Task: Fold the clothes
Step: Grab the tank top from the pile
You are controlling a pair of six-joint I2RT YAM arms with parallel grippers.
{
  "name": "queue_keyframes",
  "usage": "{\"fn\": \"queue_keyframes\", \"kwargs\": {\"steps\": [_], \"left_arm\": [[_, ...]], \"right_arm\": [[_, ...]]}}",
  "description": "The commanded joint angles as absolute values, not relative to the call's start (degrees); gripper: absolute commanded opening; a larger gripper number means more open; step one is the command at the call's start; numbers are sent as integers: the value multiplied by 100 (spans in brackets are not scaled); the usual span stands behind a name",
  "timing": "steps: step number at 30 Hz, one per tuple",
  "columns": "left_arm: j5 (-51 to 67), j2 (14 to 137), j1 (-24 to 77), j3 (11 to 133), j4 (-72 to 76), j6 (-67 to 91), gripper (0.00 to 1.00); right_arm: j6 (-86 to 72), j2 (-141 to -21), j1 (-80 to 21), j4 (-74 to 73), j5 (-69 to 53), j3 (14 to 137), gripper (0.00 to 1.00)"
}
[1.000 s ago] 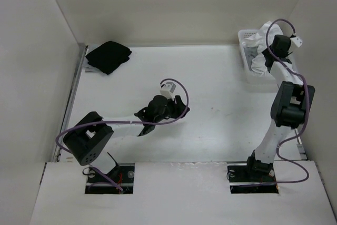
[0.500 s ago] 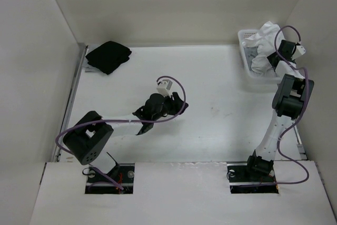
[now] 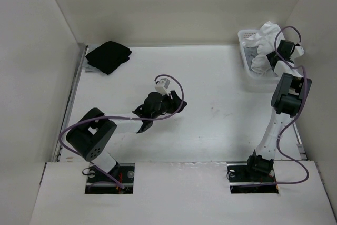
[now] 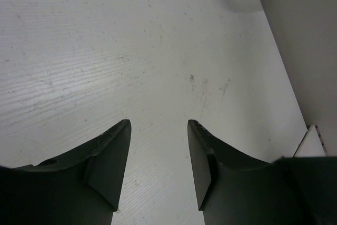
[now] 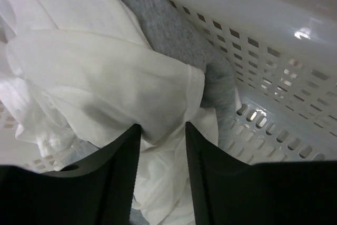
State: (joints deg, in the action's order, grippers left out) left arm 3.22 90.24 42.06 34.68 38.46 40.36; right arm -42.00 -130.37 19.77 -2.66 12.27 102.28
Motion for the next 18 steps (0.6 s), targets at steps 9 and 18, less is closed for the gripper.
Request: {"fn": "queue_keyframes", "kwargs": {"steps": [9, 18], "left_arm": [[431, 9149, 4082, 3489, 4271, 4131, 44], [369, 8834, 4065, 3463, 4219, 4140, 44]], "right_arm": [[-4368, -12563, 1868, 611, 1099, 10005, 0], [-4386, -9048, 1298, 2548, 704, 7516, 0]]}}
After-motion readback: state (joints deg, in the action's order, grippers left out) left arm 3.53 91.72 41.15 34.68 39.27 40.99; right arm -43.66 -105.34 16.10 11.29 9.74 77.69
